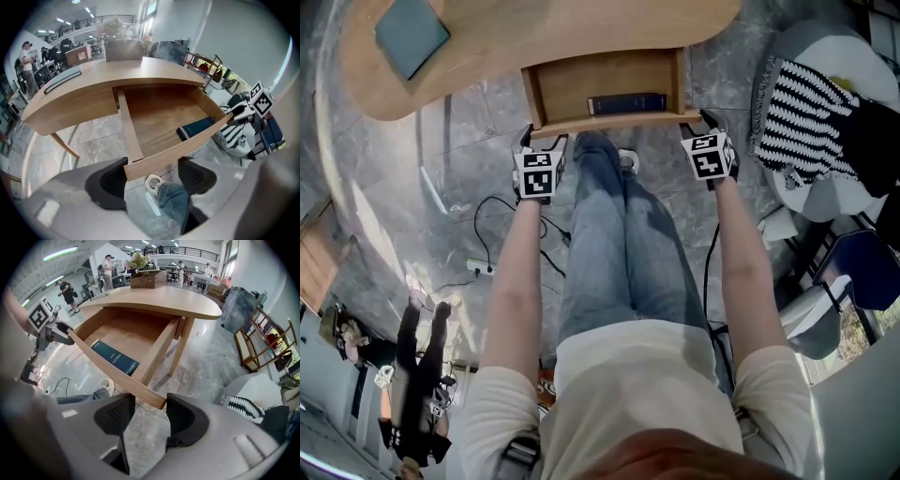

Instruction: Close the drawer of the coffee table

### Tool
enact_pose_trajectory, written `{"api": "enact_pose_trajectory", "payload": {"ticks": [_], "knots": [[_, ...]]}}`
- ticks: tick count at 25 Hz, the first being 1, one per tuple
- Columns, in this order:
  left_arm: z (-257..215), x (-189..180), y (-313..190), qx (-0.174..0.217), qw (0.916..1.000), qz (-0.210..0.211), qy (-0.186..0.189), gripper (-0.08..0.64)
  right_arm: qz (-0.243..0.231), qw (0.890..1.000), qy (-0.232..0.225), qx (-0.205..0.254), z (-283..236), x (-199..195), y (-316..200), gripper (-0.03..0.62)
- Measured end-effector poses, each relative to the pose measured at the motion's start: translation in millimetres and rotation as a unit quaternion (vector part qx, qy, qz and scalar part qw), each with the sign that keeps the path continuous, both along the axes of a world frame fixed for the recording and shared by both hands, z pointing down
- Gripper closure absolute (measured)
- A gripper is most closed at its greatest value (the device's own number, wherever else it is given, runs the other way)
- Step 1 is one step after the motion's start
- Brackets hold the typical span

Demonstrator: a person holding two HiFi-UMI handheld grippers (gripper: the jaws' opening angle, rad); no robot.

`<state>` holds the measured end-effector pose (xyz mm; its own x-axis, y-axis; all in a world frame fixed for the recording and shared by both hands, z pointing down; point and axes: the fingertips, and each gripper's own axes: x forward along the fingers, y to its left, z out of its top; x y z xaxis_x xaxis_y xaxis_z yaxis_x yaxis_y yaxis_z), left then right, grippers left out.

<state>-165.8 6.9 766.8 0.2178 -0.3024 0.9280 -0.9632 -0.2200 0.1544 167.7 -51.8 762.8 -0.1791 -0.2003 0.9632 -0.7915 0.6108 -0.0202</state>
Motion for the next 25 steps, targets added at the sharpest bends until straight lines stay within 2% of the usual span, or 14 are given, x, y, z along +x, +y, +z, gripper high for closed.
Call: {"api": "enact_pose_trajectory", "payload": {"ticks": [11,25], "knots": [[1,1,0,-0.005,1.0000,0.006,0.006,0.230,-0.005,1.000,0.006,-0.010,-1,0,-3,0.391],[-6,-4,-30,0.014,0.9998,0.013,0.008,0.239,-0.009,1.000,0.007,-0.001,-6,-4,-36,0.394]]}}
